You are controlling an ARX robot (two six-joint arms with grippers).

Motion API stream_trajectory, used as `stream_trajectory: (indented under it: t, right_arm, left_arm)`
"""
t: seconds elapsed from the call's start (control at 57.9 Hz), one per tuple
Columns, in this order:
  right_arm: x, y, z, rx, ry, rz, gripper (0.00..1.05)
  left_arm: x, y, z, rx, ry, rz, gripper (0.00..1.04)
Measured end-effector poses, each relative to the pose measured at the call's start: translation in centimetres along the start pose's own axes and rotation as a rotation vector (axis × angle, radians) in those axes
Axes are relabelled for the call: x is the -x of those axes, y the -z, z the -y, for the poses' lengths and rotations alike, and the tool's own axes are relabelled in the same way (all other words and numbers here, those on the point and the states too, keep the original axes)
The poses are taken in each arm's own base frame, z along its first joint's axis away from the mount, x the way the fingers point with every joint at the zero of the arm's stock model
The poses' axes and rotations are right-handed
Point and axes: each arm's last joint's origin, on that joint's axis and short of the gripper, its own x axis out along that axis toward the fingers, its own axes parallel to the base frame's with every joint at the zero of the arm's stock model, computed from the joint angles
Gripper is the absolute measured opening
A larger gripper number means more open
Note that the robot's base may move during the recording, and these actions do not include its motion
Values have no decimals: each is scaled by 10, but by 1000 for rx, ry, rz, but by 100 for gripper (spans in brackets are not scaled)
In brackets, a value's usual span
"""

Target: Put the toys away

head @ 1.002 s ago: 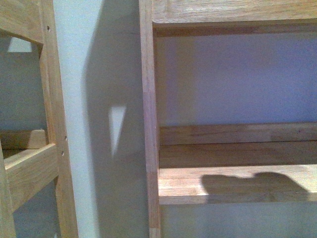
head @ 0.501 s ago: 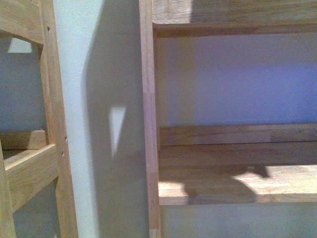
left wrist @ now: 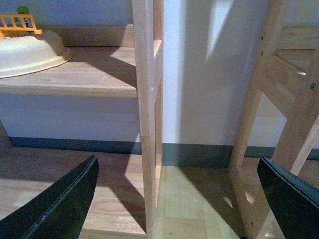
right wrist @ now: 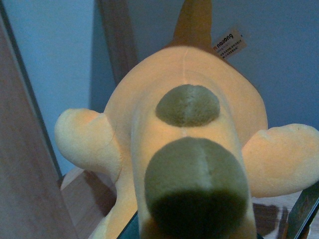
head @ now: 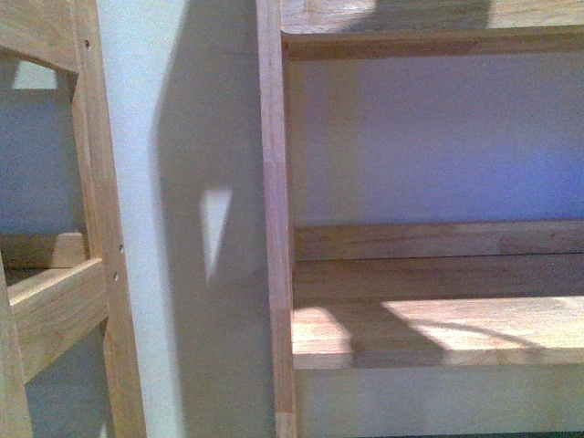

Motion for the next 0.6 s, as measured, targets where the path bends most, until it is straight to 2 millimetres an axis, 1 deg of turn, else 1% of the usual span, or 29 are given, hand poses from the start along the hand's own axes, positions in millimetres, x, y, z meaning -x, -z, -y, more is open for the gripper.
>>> stream_trajectory:
  t: [0.19,0.276,0.466,0.604]
  right_arm:
    - [-18,2,11,-35,30,-15,8]
    - [-26,7,17,-78,29,-27,8]
    - [-35,20,18,-157,-10,-62,8]
    - [-41,27,13,-210,-59,-82,8]
  left_arm:
    - [0,0,0,0,0,0,98]
    - [0,0,0,0,0,0,98]
    - [0,0,0,0,0,0,98]
    - [0,0,0,0,0,0,98]
